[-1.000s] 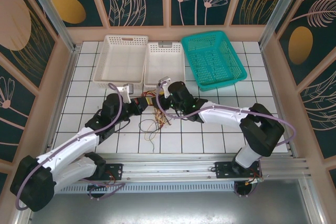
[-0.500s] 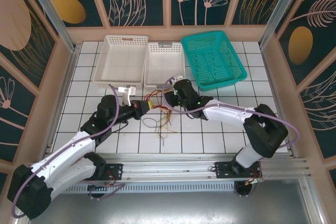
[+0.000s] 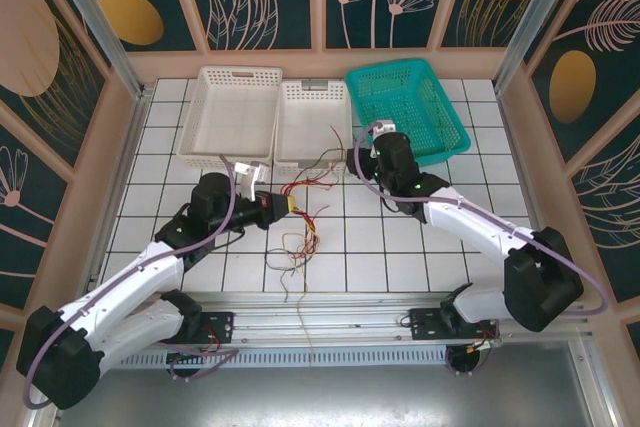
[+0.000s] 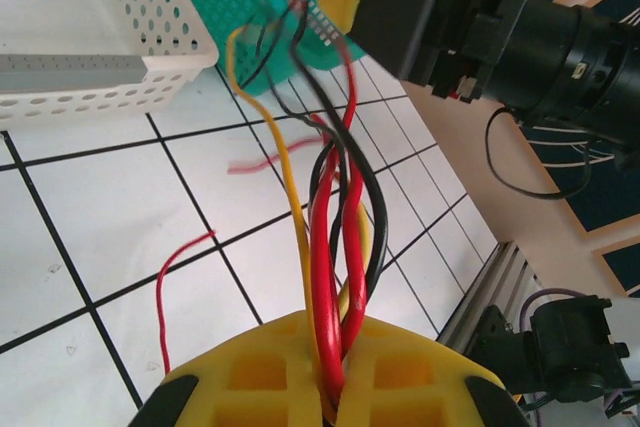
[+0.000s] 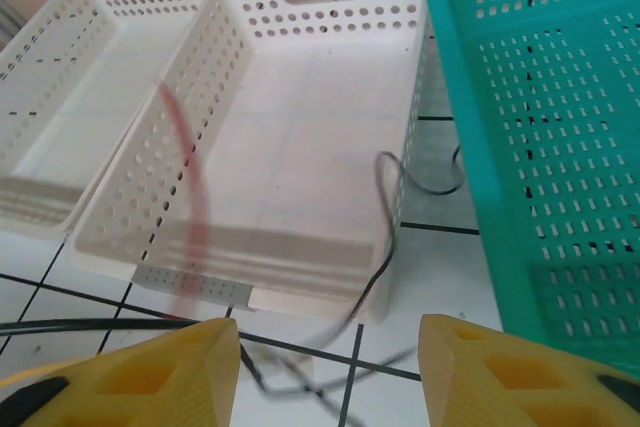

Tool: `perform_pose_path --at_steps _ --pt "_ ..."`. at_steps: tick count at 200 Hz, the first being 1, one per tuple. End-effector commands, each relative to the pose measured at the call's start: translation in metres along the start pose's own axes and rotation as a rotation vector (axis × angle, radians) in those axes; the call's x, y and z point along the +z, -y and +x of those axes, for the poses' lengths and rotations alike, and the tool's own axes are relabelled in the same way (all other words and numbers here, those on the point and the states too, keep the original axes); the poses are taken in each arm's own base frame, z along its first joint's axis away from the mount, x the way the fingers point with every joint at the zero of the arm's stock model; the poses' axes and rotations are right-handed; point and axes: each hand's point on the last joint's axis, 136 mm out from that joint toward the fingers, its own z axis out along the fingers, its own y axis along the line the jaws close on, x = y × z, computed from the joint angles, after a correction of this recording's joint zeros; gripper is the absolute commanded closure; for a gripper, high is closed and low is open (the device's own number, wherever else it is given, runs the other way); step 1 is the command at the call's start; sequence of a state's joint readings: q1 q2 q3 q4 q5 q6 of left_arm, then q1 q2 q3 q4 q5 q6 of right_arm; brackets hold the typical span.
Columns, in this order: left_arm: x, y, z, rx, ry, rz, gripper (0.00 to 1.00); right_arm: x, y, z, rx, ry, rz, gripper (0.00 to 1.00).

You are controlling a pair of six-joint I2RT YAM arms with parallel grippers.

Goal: Untangle the cables

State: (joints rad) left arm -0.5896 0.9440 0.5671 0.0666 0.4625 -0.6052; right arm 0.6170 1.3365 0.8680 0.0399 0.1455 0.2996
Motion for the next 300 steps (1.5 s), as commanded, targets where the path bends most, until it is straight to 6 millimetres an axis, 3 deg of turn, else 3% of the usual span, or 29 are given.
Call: perform_pose_path --at_steps 1,37,72,97,121,156,176,224,248,300 --pt "0.002 0.006 -0.012 0.019 0.032 0.007 1.0 -0.011 -0.008 -0.001 0.03 -0.018 -0.054 0.48" --pt "0.004 -0.003 -0.036 -0.014 0.155 -0.042 1.0 -0.028 -0.018 -0.013 0.047 -0.017 -0.115 0.46" --pt "0.008 -0.006 -0.058 -0.046 0.256 -0.045 1.0 -0.059 -0.054 -0.014 0.059 -0.02 -0.351 0.45" --pt "0.011 -0.002 -0.072 -0.052 0.312 -0.02 1.0 -0.08 -0.088 0.003 0.026 -0.062 -0.584 0.45" --pt "0.008 0.001 -0.086 -0.037 0.369 -0.026 1.0 -0.083 -0.1 0.027 -0.021 -0.1 -0.627 0.46" --pt "-0.01 0.005 -0.105 -0.024 0.482 -0.043 1.0 -0.078 -0.107 0.057 -0.026 -0.138 -0.64 0.48" --pt "-0.024 0.002 -0.113 -0.026 0.547 -0.086 1.0 -0.07 -0.11 0.084 -0.053 -0.198 -0.627 0.48" --pt "-0.028 -0.001 -0.116 -0.063 0.583 -0.087 1.0 -0.057 -0.124 0.15 -0.091 -0.336 -0.647 0.48" --pt "-0.028 0.002 -0.118 -0.068 0.587 -0.072 1.0 -0.046 -0.121 0.163 -0.094 -0.334 -0.617 0.49" --pt "-0.032 0.005 -0.118 -0.085 0.594 -0.057 1.0 -0.019 -0.122 0.166 -0.109 -0.305 -0.571 0.55"
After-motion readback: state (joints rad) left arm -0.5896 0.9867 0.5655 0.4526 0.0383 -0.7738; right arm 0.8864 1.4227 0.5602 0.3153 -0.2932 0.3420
